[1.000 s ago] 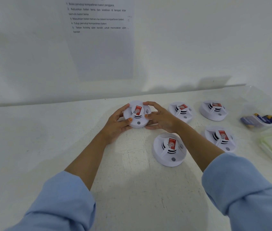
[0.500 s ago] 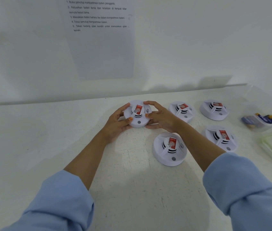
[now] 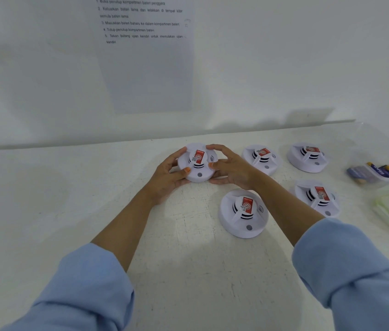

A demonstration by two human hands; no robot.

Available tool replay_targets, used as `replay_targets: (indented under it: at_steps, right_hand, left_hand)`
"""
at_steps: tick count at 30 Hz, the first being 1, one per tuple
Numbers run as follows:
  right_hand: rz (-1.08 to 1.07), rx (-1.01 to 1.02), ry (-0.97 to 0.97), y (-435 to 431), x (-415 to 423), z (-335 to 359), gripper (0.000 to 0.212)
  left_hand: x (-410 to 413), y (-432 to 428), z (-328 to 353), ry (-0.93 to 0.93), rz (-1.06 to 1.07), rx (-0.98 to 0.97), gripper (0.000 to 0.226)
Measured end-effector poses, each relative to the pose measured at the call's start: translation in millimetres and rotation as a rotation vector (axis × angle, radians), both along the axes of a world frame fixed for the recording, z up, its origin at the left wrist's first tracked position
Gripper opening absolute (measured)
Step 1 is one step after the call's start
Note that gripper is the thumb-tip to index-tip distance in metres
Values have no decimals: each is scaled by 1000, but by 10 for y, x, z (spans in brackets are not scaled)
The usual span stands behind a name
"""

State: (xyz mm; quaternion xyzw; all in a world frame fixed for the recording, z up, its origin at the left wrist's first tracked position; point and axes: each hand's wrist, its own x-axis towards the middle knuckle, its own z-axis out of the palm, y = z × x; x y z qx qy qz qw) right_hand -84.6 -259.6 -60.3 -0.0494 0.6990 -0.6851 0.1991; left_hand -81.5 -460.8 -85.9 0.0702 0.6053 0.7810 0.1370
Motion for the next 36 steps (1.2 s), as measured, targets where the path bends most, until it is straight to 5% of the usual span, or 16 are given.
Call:
replay_targets:
  at_steps: [36]
  right_hand:
    - [-11, 6, -6, 7, -8, -3, 42]
  left_hand:
    - [-4, 2, 10, -17, 0, -1, 48]
